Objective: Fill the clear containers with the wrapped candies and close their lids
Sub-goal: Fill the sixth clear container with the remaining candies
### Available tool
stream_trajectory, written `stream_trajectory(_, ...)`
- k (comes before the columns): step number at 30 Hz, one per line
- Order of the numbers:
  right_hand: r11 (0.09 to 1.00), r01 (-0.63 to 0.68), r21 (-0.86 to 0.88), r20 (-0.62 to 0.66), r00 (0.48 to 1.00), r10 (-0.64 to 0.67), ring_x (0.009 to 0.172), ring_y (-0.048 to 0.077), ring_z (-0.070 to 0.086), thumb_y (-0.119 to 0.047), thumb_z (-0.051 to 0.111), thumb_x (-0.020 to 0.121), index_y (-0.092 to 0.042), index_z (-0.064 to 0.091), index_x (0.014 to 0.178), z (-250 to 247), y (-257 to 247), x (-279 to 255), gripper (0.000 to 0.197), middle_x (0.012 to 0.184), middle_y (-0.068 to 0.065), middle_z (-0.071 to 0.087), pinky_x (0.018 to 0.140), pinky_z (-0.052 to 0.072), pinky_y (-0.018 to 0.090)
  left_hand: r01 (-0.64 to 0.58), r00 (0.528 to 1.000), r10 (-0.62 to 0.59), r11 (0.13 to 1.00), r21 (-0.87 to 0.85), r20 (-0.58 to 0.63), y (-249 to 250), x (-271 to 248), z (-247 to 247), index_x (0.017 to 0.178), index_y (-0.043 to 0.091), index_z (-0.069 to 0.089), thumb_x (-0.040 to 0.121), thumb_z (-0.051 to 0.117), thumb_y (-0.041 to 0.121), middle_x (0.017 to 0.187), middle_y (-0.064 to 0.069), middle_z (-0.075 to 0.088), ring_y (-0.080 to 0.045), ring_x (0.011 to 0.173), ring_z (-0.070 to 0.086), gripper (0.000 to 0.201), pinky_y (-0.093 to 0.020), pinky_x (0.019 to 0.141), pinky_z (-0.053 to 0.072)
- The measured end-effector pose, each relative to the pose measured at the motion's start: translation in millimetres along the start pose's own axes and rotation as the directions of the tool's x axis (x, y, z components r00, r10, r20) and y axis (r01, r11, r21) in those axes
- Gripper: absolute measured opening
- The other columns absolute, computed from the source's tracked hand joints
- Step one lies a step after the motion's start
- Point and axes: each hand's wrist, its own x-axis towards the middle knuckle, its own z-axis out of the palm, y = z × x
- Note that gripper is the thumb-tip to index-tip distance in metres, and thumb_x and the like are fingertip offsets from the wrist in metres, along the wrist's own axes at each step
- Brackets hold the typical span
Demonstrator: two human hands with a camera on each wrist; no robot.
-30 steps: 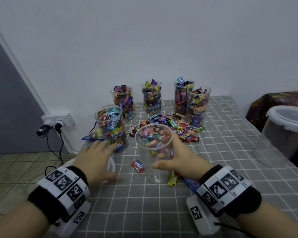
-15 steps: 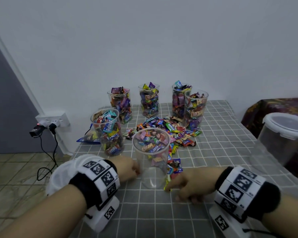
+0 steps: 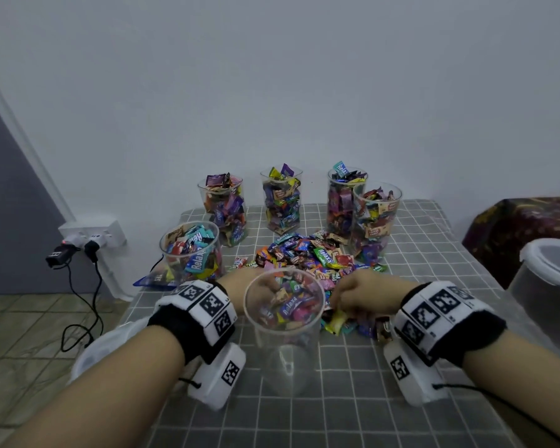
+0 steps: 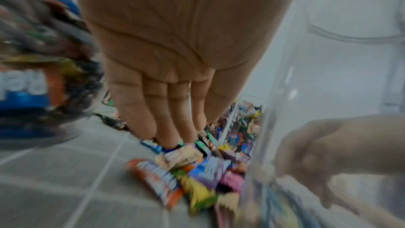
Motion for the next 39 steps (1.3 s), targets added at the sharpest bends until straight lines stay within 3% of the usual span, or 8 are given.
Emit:
stream_trajectory(2,0.999,0.038,-0.006,-0.187,0.982,-0.038,0.072,0.014,0.055,-0.02,0.051,0.093,-0.016,0.062,0.091,-15.9,-5.2,13.4,0.011,0.081,-0.001,0.057,0.062,0.045,0.024,-0.008,0.992,-0.011,0.988,-0.153,-0.125,4.7,17.3,-11.1,0.105,0.016,0.063,0.093,0.055,0.023,0.109,-0.006,0.065,-0.021,0.098,0.06,0.017,-0.034,0.091,0.05)
stream_trajectory(4,0.999,0.032,-0.012,-0.318,0.948,-0.034,0.092,0.02,0.055,-0.024,0.054,0.092,-0.013,0.061,0.109,-26.5,-11.4,31.1,0.022,0.102,0.004,0.058,0.075,0.044,0.028,0.011,0.982,-0.05,0.978,-0.208,-0.183,9.5,31.9,-16.4,0.113,0.02,0.059,0.091,0.058,0.027,0.116,-0.004,0.062,-0.019,0.103,0.058,0.023,-0.033,0.093,0.047)
stream_trajectory(10,0.994,-0.109,-0.012,-0.317,0.943,0.1,0.132,0.032,0.036,-0.043,0.055,0.089,-0.011,0.028,0.147,-41.5,-21.1,101.8,0.071,0.15,0.015,0.028,0.106,0.037,0.042,0.142,0.97,-0.186,0.955,-0.26,-0.154,3.3,75.5,-13.2,0.132,0.013,0.047,0.08,0.068,0.04,0.125,-0.012,0.058,-0.028,0.111,0.057,0.063,-0.039,0.097,0.046)
stream_trajectory(13,0.981,-0.177,-0.075,-0.318,0.937,0.145,0.133,0.033,0.034,-0.048,0.055,0.088,-0.013,0.026,0.147,-48.2,-26.9,128.6,0.074,0.15,0.015,0.028,0.106,0.036,0.043,0.205,0.963,-0.238,0.95,-0.234,-0.122,-0.4,89.6,-9.7,0.136,0.017,0.041,0.069,0.065,0.058,0.129,-0.01,0.054,-0.027,0.113,0.055,0.083,-0.036,0.098,0.044)
stream_trajectory(18,0.971,-0.224,-0.081,-0.251,0.948,0.197,0.128,0.031,0.043,-0.039,0.053,0.093,-0.006,0.035,0.142,-52.2,-36.6,153.9,0.062,0.143,0.015,0.041,0.099,0.038,0.034,0.185,0.971,-0.199,0.976,-0.113,-0.131,6.4,103.1,-7.2,0.138,0.023,0.04,0.088,0.057,0.049,0.132,-0.007,0.054,-0.026,0.116,0.054,0.059,-0.027,0.091,0.041)
stream_trajectory(26,0.953,-0.184,-0.239,-0.11,0.981,0.162,0.128,0.028,0.045,-0.033,0.044,0.099,-0.006,0.039,0.141,-49.3,-51.0,162.9,0.05,0.142,0.015,0.045,0.092,0.037,0.027,0.263,0.964,-0.255,0.956,0.129,-0.075,3.1,119.1,-3.6,0.15,0.033,0.008,0.083,0.038,0.074,0.151,-0.013,0.03,-0.032,0.13,0.041,0.084,-0.04,0.104,0.036)
stream_trajectory(33,0.868,-0.117,-0.482,0.019,0.989,0.144,0.13,0.027,0.041,-0.04,0.042,0.098,-0.021,0.041,0.142,-41.5,-50.3,142.9,0.047,0.145,0.007,0.041,0.101,0.035,0.031,0.178,0.984,-0.178,0.954,0.242,-0.022,0.9,107.4,-4.7,0.149,0.035,0.017,0.084,0.041,0.071,0.153,-0.01,0.027,-0.03,0.134,0.036,0.078,-0.037,0.105,0.033)
stream_trajectory(39,0.922,-0.103,-0.372,0.02,0.993,0.119,0.124,0.026,0.049,-0.036,0.052,0.094,-0.02,0.052,0.134,-25.1,-39.1,122.5,0.044,0.135,0.008,0.053,0.094,0.039,0.029,0.057,0.998,-0.059,0.974,0.22,0.003,0.5,80.6,0.9,0.141,0.04,0.034,0.084,0.051,0.062,0.144,-0.002,0.043,-0.024,0.125,0.046,0.064,-0.029,0.095,0.037)
